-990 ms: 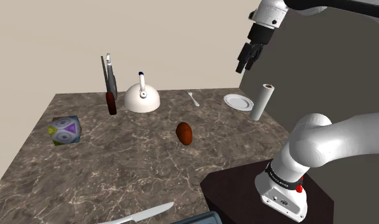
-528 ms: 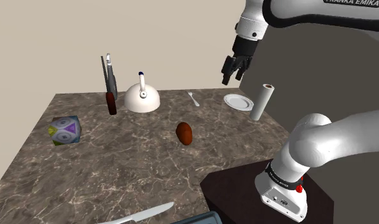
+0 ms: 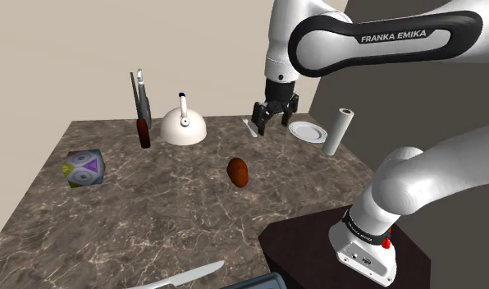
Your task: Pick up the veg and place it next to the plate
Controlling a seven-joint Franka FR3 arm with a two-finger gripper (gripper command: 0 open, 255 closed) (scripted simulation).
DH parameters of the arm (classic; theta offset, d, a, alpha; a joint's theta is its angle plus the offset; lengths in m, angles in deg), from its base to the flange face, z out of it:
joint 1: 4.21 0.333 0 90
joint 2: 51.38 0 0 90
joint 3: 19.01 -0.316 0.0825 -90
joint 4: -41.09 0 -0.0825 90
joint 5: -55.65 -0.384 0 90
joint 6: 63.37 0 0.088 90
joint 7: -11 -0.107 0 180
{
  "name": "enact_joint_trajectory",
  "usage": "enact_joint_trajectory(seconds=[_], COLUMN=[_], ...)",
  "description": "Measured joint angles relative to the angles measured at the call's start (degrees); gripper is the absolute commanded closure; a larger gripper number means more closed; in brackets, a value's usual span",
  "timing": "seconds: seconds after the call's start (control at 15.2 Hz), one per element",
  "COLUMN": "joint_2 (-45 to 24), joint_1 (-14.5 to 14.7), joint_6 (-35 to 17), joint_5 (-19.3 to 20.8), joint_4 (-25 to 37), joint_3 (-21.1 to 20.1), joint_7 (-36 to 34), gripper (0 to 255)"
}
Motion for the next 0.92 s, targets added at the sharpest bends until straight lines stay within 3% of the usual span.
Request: enact_joint_trajectory(seconds=[0.4,0.66,0.92], joint_2=[-12.4,-24.5,-33.3], joint_1=[-2.3,-3.9,-3.9], joint_6=[-3.4,-5.3,-6.2], joint_5=[2.6,7.5,12.1], joint_4=[3.6,8.3,11.4], joint_3=[-9.3,-14.7,-16.6], joint_7=[-15.9,-28.0,-37.0], gripper=[0,0,0])
